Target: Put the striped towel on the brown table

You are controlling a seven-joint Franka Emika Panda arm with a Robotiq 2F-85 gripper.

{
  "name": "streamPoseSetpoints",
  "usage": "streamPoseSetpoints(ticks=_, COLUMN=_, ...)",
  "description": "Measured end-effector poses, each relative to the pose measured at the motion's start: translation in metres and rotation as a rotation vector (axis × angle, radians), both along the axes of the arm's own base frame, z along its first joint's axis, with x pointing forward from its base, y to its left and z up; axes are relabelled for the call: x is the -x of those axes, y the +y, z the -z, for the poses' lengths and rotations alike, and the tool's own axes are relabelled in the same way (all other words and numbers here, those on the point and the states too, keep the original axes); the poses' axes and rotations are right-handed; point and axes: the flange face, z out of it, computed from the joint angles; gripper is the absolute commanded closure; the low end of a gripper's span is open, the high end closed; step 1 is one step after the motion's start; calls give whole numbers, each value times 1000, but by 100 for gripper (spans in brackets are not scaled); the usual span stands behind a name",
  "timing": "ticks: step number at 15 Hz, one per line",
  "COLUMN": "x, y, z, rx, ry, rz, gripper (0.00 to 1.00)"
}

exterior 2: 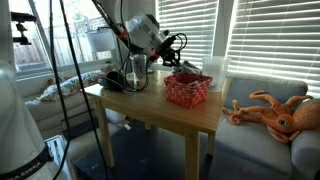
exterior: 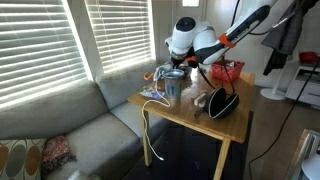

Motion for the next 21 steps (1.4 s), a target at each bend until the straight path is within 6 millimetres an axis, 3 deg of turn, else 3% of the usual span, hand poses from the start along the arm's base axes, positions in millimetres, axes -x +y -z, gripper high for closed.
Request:
streamPoseSetpoints(ticks=6, x=-3, y=-3, z=9, rx=-51, ry=121, rz=-20, gripper=98)
streamPoseSetpoints(ticks=15, x=-1, y=-10, z=-9, rx=-82, ry=223, rz=21, gripper=98)
streamPoseSetpoints(ticks=16, x=0, y=-11, z=-11, rx=-82, ry=230, rz=25, gripper=69)
streamPoseSetpoints(ticks=17, x=0, y=-12, z=-12, rx=-80, ry=232, rz=28, gripper=68)
streamPoseSetpoints(ticks=21, x=0, y=-17, z=-24, rx=-81, ry=213, rz=34, gripper=41)
